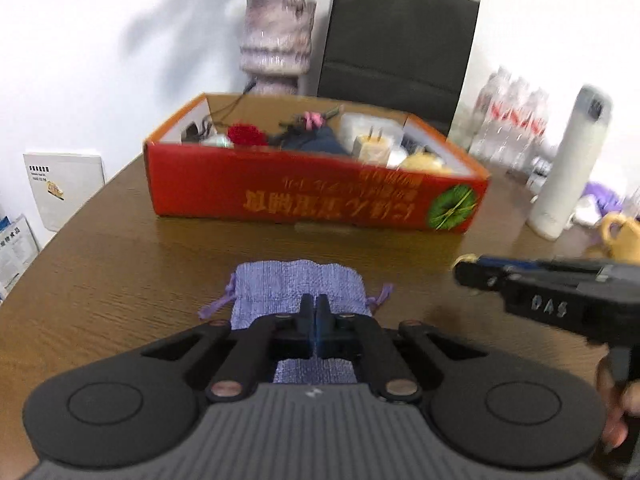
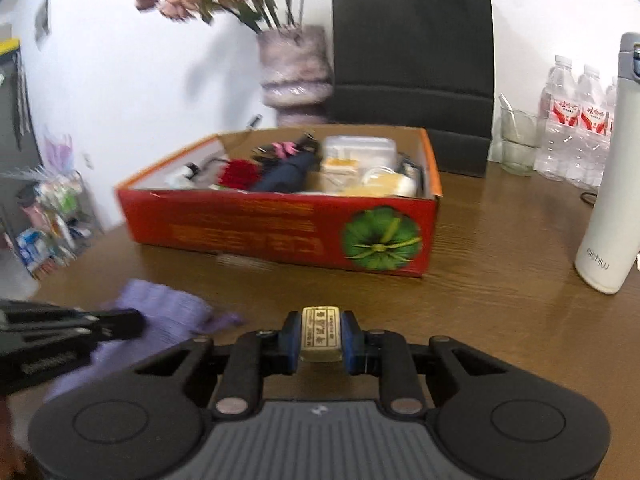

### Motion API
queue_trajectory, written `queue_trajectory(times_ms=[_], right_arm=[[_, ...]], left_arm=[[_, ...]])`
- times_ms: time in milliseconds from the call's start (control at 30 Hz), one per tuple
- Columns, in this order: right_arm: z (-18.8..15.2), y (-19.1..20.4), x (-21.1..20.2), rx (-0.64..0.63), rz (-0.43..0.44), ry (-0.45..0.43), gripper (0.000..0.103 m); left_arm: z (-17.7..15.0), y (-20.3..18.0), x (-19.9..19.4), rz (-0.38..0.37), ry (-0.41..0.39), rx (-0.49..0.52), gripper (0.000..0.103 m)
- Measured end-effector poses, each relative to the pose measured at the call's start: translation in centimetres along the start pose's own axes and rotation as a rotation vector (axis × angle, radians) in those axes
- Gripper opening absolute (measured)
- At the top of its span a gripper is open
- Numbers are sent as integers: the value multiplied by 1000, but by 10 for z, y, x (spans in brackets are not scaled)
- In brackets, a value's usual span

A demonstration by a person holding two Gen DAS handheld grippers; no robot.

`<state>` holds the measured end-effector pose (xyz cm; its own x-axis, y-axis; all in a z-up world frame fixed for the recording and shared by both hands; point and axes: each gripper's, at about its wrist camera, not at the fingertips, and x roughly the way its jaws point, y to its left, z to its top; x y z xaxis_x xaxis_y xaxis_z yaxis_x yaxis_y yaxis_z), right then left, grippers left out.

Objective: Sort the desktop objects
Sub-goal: 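Grasp the lavender drawstring pouch with the left tool while the right tool grasps the beige block, then carry the pouch and block into the cardboard box and release both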

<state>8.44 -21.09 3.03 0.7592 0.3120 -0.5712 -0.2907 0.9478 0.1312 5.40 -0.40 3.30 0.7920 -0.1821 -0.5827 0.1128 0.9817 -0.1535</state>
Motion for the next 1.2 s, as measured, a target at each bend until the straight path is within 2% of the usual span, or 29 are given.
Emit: queue_trajectory(times_ms=[233,367,500,600,700,767,867,933,1067,1200], right_arm=[[-1,3,-37,63,16,-63,20],[7,6,-53,64,15,-102,20],[34,10,-70,17,15,-177,20],[66,11,-74,-19,15,-230,20],[103,8,-70,-25,13,-267,20],[124,5,-61,-33,30,-265,20],[148,-6,-26,-7,74,-192,20],[158,-13,8,9,97,-120,20],[162,-22,66,48,115,-19,20],[165,-24,116,85,108,60,20]], left_arm=[[18,2,-55,-21,-134,-21,1],[35,2,-80,-30,-223,5,1],[66,3,-92,-32,-307,32,1],[105,6,-86,-59,-354,47,1],[144,11,-66,-97,-342,18,1],[167,13,-48,-80,-345,15,1],[198,16,-12,-48,-321,19,1],[211,20,18,-43,-269,11,1],[217,27,77,-29,-142,-2,1],[203,31,127,-3,-30,-12,2]])
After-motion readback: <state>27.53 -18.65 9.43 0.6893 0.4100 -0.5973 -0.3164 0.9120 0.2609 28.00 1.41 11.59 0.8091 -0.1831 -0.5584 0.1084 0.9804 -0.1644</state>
